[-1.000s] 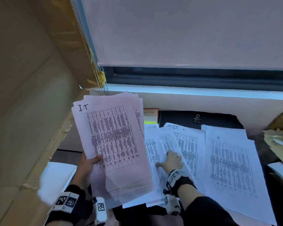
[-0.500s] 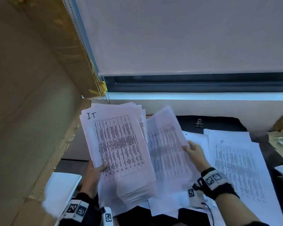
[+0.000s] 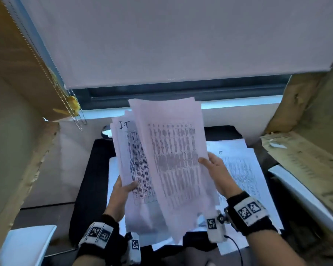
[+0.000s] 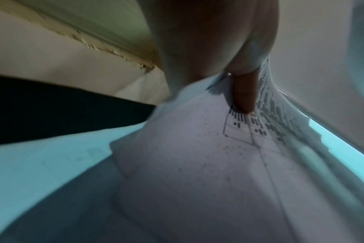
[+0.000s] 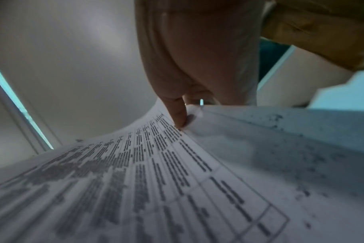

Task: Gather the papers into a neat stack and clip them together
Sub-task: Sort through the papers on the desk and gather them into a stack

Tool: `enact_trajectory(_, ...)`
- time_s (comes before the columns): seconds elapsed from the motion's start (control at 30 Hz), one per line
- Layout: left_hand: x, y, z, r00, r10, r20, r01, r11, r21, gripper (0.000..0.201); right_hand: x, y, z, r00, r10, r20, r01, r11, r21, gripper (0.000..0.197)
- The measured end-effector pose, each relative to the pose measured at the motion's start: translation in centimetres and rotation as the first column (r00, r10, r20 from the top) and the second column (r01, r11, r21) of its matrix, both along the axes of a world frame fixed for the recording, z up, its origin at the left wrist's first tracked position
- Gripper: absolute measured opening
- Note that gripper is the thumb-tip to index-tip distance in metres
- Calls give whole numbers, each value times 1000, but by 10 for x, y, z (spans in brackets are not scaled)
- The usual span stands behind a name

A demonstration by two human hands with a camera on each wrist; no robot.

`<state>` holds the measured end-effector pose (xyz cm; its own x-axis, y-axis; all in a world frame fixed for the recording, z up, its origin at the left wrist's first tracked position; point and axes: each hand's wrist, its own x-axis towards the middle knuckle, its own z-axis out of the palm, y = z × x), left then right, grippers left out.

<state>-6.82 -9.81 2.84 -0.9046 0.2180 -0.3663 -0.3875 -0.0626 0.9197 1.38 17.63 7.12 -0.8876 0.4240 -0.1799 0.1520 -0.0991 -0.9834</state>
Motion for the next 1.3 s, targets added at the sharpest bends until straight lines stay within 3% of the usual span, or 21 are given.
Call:
enact_trajectory(0.1, 16, 18, 1, 988, -151, 7, 151, 988, -22, 13, 0, -18, -33, 996, 6, 84, 2, 996, -93, 33)
enact_trajectory(0.17, 23, 21, -1, 986, -131, 99, 131, 991, 4, 38, 2, -25, -47, 993, 21, 114, 0, 984, -179, 41)
enact_trajectory(0.27, 25, 23, -5, 987, -99, 126, 87, 991, 98, 40, 11, -30, -58, 990, -24, 139, 42, 991, -126, 29)
enact_trajectory(0.37, 31, 22, -8, 972, -158, 173, 127, 977, 174, 66, 17, -32, -67, 982, -69, 174, 86, 992, -92, 27)
enact_trajectory(0.47, 36, 16, -15, 958, -179, 224, 157, 981, 110, 44, 24, -40, -69, 984, -46, 173, 63, 994, -90, 30)
enact_trajectory(0.57, 36, 6, -25, 945, -192, 264, 212, 976, -48, 24, 31, -44, -72, 989, 23, 146, -9, 996, -93, 29)
enact_trajectory(0.63, 35, -4, -29, 943, -180, 280, 208, 976, -72, 16, 36, -45, -76, 983, 110, 150, -91, 987, -129, 34)
enact_trajectory(0.77, 37, -18, -31, 946, -148, 287, 159, 987, -14, 21, 45, -50, -76, 941, 319, 112, -300, 941, -159, 38)
enact_trajectory(0.9, 40, -26, -35, 934, -170, 315, 180, 984, -3, 38, 56, -47, -74, 903, 423, 76, -402, 893, -200, 41)
enact_trajectory(0.97, 39, -25, -39, 951, -138, 278, 154, 987, -39, 38, 61, -38, -68, 886, 443, 138, -427, 895, -131, 39)
enact_trajectory(1.03, 37, -22, -39, 969, -90, 228, 106, 993, -58, 24, 64, -19, -71, 927, 303, 220, -317, 948, 30, 38)
enact_trajectory(1.1, 33, -22, -39, 982, -35, 186, 48, 996, -69, 24, 68, 14, -82, 963, -58, 262, -7, 971, 239, 36)
enact_trajectory(1.13, 32, -22, -38, 986, 1, 165, 12, 997, -75, 29, 72, 35, -87, 921, -271, 280, 159, 918, 364, 36)
enact_trajectory(1.2, 30, -25, -37, 990, 57, 127, -48, 996, -76, 40, 89, 74, -93, 730, -582, 357, 306, 746, 591, 44)
enact_trajectory(1.23, 30, -26, -36, 991, 70, 111, -62, 995, -76, 43, 100, 91, -96, 633, -656, 410, 293, 694, 658, 51)
enact_trajectory(1.3, 30, -29, -35, 991, 91, 93, -84, 994, -75, 43, 120, 113, -102, 521, -674, 523, 200, 692, 693, 66)
